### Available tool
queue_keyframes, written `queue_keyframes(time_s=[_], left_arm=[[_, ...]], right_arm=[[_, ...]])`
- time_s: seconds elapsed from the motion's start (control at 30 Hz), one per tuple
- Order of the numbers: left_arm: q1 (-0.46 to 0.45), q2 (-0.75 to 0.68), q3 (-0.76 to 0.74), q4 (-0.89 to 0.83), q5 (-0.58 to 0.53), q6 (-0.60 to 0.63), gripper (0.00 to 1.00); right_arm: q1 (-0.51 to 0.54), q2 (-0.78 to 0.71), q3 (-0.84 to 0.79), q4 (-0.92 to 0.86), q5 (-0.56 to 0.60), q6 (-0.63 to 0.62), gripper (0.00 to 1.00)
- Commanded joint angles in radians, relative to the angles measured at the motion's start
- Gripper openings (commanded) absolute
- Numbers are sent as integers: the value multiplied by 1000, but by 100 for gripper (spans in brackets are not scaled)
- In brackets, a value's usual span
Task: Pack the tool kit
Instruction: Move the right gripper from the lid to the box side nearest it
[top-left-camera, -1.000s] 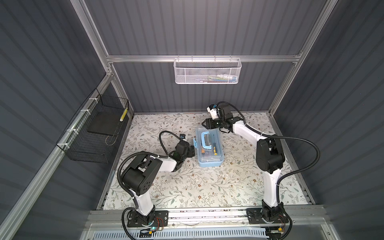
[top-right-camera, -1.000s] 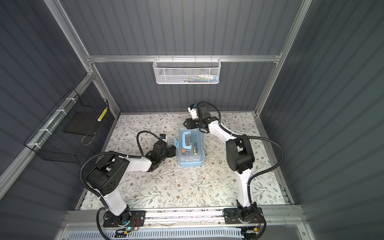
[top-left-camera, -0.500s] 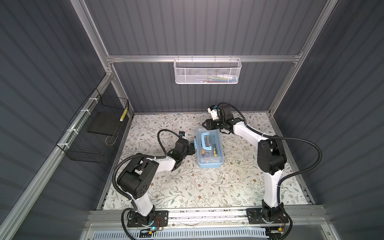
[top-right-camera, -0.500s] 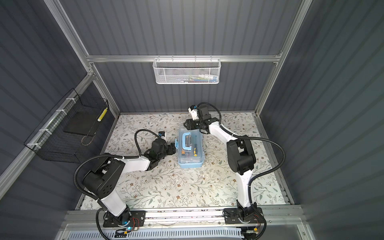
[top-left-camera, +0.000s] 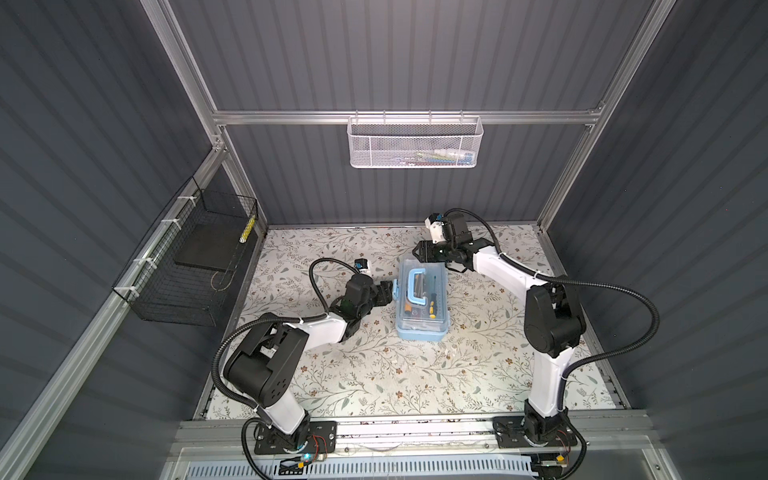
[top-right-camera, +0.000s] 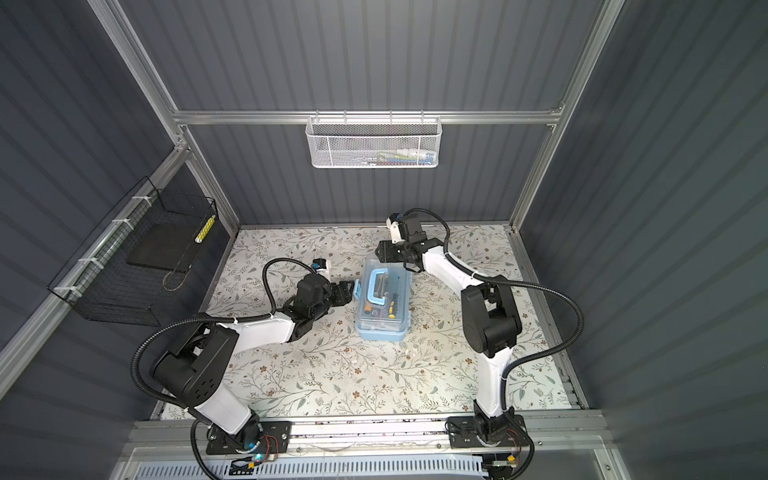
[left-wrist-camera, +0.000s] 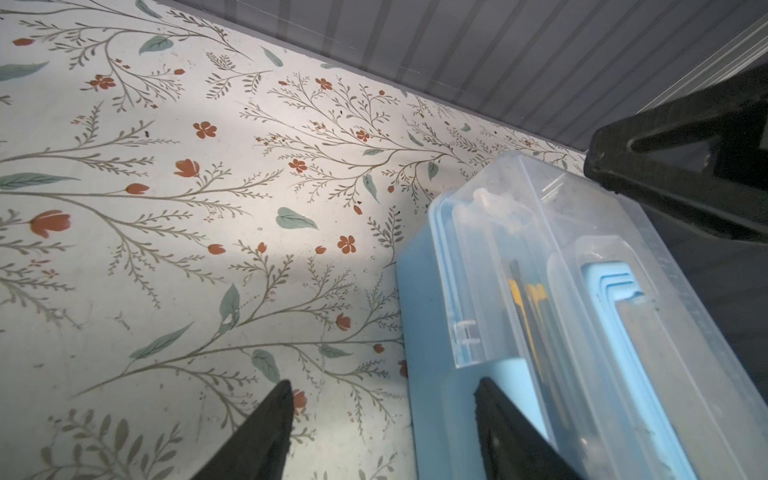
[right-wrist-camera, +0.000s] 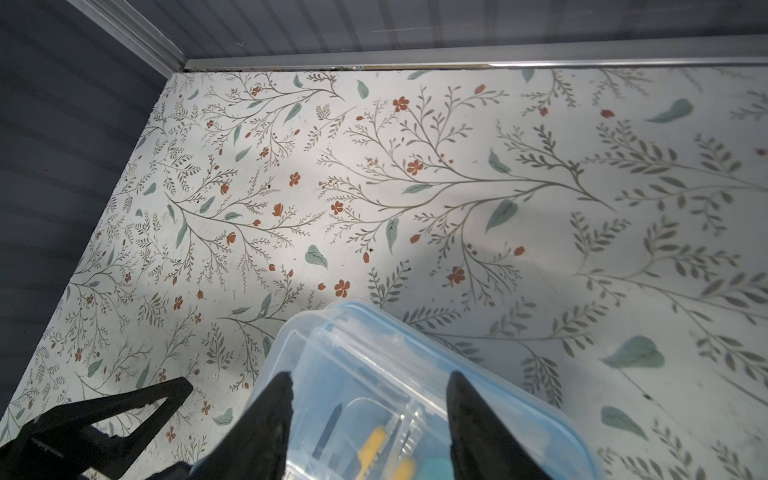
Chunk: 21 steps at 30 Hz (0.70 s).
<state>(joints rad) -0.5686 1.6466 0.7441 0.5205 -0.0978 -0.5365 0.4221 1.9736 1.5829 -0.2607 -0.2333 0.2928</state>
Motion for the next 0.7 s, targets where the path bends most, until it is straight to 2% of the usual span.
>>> queue_keyframes(time_s=[0.0, 0.23, 0.37, 0.67], left_arm=[[1, -18, -22, 39, 47, -45, 68], [1, -5, -34, 80, 85, -59, 66], [1, 0, -32, 88, 98, -59, 66], [1, 22, -30, 107, 124, -71, 65]], right_arm=[[-10, -56, -45, -63, 48, 39, 61], [-24, -139, -83, -40, 76, 48, 63], [-47, -151, -68, -122, 149, 98, 63], [-100, -220, -236, -181, 246, 188, 63]])
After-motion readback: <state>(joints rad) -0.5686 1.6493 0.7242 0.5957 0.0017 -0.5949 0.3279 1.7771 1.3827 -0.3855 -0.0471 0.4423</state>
